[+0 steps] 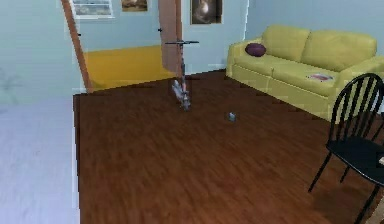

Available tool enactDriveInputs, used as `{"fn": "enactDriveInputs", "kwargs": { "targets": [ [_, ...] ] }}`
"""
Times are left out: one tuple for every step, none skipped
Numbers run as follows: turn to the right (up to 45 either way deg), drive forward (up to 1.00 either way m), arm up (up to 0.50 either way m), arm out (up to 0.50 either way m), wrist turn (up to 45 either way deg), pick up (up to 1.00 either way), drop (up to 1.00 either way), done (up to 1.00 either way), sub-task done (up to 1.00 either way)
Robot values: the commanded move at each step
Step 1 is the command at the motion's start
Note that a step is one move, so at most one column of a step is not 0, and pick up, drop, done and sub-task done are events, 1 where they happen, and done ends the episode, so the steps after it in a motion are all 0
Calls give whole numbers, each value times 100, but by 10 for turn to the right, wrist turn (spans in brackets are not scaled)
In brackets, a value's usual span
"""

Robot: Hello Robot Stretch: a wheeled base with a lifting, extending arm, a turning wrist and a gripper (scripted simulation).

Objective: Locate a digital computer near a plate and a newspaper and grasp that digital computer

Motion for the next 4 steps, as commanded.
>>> {"fn": "enactDriveInputs", "kwargs": {
  "targets": [
    [0,30,0,0,0,0,0,0,0],
    [270,0,0,0,0,0,0,0,0],
    [0,35,0,0,0,0,0,0,0],
    [-30,0,0,0,0,0,0,0,0]
  ]
}}
